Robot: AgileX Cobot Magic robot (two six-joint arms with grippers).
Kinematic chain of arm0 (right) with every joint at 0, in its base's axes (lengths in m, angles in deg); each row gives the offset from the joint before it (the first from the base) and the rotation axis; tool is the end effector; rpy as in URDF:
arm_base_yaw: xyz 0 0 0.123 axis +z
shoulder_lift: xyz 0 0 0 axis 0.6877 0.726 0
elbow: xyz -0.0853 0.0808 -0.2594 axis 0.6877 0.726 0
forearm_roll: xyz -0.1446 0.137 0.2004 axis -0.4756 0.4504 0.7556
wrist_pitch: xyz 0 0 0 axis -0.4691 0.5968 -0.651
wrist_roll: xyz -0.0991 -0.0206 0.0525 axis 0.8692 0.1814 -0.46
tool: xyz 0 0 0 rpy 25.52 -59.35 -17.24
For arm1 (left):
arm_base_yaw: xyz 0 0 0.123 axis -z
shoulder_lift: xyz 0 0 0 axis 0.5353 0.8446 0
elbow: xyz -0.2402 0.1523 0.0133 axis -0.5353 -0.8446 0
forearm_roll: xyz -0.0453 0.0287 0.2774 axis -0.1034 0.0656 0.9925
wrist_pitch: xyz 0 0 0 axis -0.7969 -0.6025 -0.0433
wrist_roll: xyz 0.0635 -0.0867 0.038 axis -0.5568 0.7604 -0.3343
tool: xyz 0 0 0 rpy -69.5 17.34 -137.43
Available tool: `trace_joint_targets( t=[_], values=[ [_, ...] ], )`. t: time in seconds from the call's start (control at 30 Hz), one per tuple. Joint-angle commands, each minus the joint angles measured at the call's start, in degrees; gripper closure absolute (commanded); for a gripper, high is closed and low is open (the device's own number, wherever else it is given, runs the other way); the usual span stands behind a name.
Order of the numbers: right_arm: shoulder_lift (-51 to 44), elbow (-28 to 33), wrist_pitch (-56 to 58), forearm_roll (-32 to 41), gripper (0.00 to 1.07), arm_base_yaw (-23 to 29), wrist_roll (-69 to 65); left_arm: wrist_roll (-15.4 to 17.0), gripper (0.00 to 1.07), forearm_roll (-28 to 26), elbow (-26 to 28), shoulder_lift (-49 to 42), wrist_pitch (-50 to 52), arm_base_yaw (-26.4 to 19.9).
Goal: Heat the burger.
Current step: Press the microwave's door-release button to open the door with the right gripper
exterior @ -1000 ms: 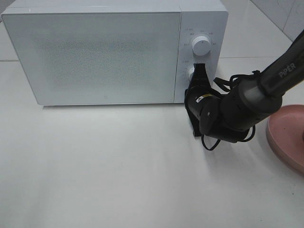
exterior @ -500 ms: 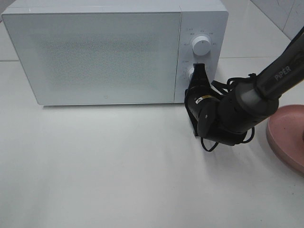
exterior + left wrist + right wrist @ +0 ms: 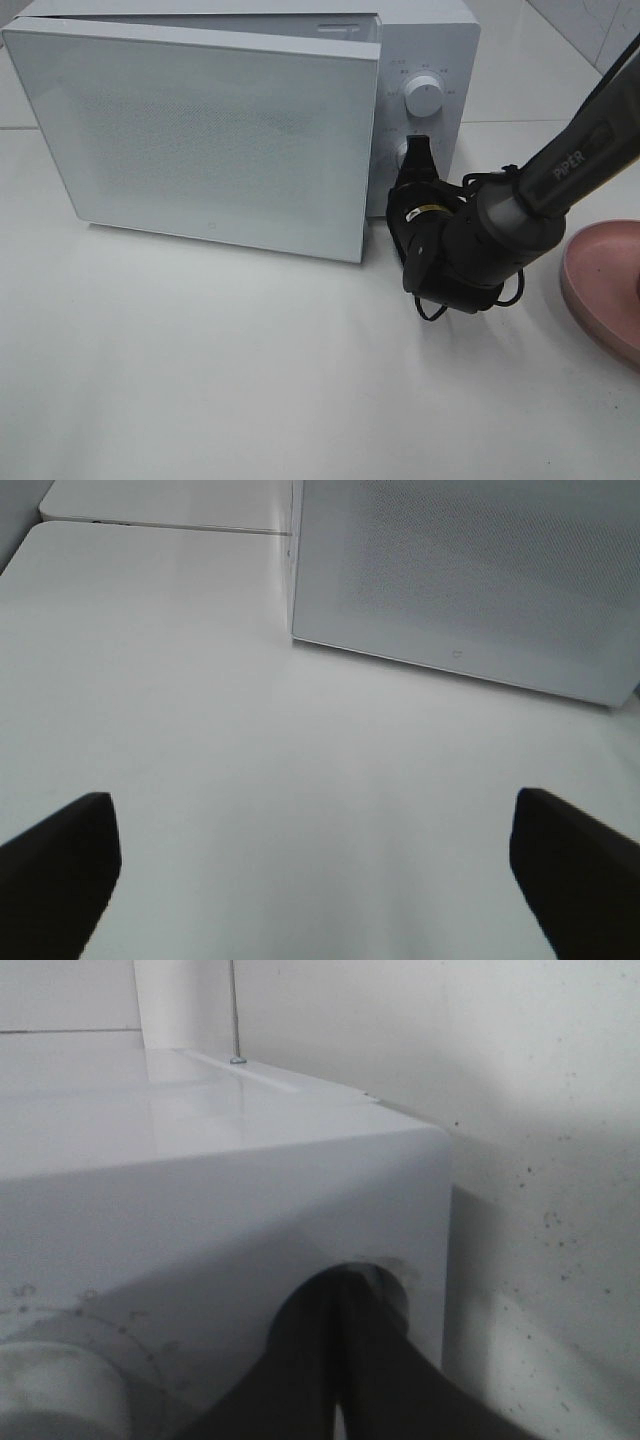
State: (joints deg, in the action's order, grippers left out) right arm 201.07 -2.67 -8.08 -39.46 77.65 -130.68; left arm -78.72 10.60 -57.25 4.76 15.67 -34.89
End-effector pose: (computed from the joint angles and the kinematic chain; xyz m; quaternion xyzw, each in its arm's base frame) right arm 0.3804 0.1796 0.0355 0.5609 0.5791 0.3910 0.4440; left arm 0.0394 -0.0158 0.2880 0.0197 0.8461 -0.0553 0.5297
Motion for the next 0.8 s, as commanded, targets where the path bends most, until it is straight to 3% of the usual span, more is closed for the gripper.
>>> trace_joint_targets(
  t=[0.03, 0.8],
  values=[
    [-0.2, -6.5, -18.1, -4.3, 1.07, -2.8, 0.5, 0.3, 0.09, -0.2, -0.1, -0.5, -0.1, -0.1],
    [-0.2, -7.5, -11.2, -3.3, 1.07, -3.0, 0.3, 0.3, 0.09, -0.2, -0.1, -0.5, -0.1, -0.1]
  ],
)
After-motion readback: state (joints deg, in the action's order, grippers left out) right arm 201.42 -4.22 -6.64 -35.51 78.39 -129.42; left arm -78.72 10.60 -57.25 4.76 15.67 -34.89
